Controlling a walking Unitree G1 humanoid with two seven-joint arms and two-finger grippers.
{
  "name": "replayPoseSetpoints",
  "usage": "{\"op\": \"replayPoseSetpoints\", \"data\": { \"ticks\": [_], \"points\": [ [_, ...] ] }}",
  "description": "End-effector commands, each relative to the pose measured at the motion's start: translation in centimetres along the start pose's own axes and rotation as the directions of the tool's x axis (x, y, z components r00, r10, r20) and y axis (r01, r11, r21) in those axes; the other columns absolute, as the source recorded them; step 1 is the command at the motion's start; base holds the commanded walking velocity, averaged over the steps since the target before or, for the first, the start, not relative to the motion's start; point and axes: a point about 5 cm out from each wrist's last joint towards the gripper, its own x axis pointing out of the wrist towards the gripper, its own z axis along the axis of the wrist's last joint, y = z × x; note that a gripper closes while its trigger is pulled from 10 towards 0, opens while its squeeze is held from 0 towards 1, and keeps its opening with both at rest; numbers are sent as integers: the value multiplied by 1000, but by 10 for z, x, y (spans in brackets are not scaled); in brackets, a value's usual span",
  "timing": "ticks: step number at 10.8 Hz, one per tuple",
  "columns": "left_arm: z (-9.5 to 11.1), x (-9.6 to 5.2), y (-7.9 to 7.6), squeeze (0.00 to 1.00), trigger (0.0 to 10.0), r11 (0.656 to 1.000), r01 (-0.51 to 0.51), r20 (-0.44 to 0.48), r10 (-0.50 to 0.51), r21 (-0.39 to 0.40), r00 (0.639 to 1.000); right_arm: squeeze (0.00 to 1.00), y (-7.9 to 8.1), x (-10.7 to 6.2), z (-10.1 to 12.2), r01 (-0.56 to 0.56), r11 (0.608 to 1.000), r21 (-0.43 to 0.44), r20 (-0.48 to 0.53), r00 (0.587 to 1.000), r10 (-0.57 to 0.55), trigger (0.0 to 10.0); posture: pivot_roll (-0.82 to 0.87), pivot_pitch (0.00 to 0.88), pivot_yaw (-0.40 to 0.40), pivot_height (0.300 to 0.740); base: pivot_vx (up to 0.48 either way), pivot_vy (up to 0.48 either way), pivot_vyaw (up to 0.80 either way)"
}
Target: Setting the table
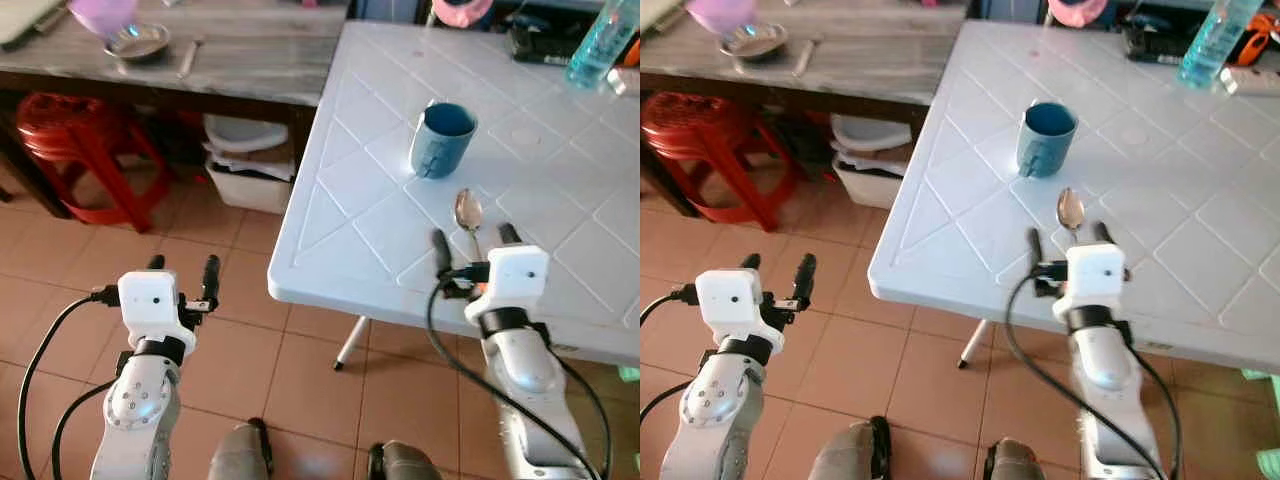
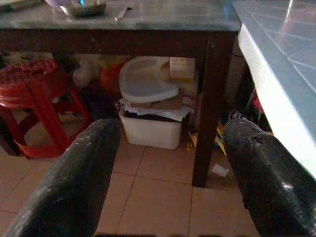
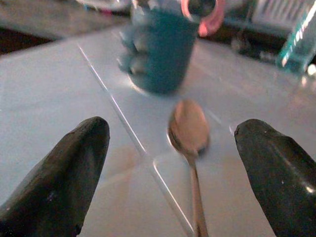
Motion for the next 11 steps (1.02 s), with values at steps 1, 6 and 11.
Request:
{"op": "replayPoseSetpoints", "data": {
  "ticks": [1,6,11],
  "points": [
    [3,-4,0,0,10000,1000,8,-2,-8,7,1000,0,-7,1,-5,0,1000,2,-36,999,0,10000,22,221,4,740,0,0,0],
    [5,-6,4,0,10000,1000,10,-16,-10,23,1000,0,-37,16,-4,-49,995,83,-76,996,55,10000,22,250,15,740,0,0,0],
    [5,-4,4,0,10000,999,23,-31,-22,34,999,0,-32,16,-10,-244,936,255,-143,947,286,10000,24,255,27,740,0,0,0]
  ]
}}
